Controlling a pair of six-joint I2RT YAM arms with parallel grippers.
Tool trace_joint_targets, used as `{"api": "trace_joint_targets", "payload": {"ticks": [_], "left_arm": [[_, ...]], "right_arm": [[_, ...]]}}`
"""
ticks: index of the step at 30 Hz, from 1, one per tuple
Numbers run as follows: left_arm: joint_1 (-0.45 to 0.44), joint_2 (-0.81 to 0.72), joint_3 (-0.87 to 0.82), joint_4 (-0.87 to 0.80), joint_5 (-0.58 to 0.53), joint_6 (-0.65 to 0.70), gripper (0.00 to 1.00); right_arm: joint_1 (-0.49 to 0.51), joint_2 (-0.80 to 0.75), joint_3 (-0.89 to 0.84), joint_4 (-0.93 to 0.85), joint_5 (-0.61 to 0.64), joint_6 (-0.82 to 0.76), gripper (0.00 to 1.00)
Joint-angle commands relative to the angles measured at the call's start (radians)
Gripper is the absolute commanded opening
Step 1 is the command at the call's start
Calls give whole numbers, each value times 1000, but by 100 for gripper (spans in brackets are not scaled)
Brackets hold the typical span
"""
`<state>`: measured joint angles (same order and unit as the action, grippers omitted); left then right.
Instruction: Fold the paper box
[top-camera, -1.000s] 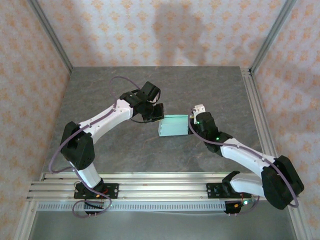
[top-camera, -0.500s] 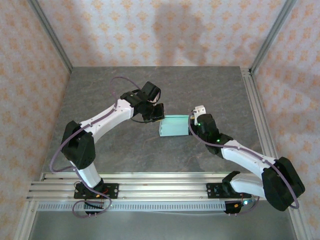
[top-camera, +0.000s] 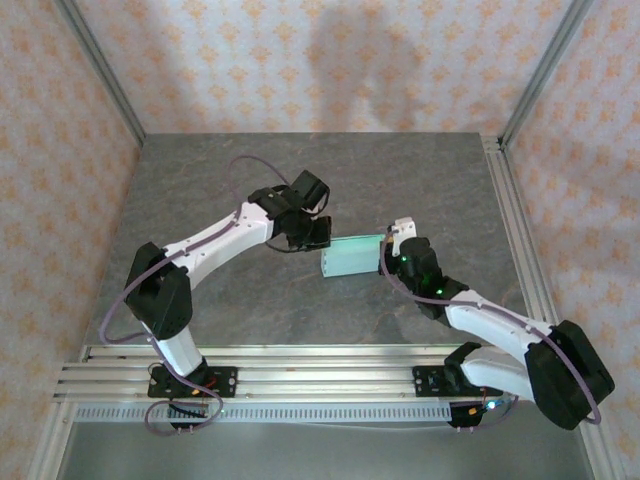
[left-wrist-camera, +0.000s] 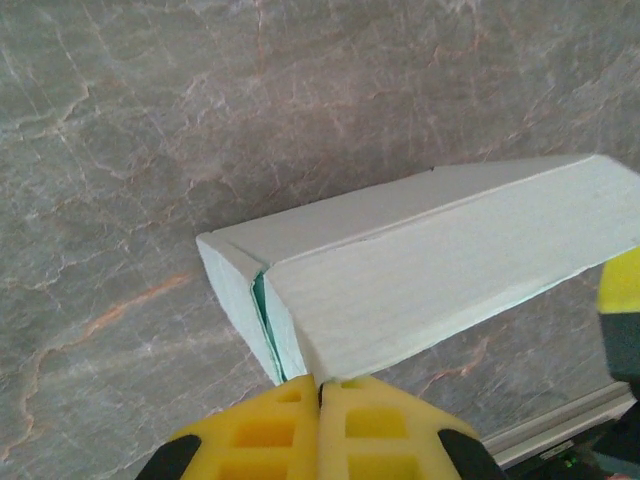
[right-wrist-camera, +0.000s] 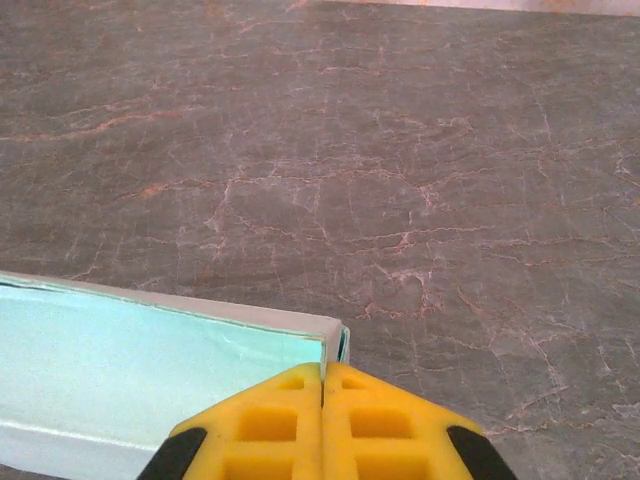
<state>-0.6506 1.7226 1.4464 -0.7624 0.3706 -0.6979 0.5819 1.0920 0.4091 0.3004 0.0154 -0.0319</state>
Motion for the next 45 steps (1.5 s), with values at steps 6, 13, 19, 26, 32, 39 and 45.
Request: {"api": "trace_joint_targets", "payload": {"ticks": [6, 13, 19, 26, 32, 39, 45], "left_arm": [[-52, 1, -83, 18, -65, 0, 0], [-78, 2, -124, 37, -103, -18, 0], [-78, -14, -129, 25, -130, -10, 0], [-78, -9, -119, 11, -139, 1, 0], [-79, -13, -100, 3, -134, 10, 0], [-80, -31, -102, 13, -127, 11, 0], [-81, -54, -109, 40, -105, 6, 2]], "right_arm": [[19, -15, -63, 1, -66, 19, 0], [20, -13, -82, 13, -85, 38, 0], [19, -70, -62, -10, -87, 34, 23], [20, -183, -46, -82, -17, 2, 79], [-39, -259, 24, -154, -28, 86, 87], [-123, -52, 253, -395, -103, 292, 79], [-124, 61, 295, -429, -118, 266, 72]]}}
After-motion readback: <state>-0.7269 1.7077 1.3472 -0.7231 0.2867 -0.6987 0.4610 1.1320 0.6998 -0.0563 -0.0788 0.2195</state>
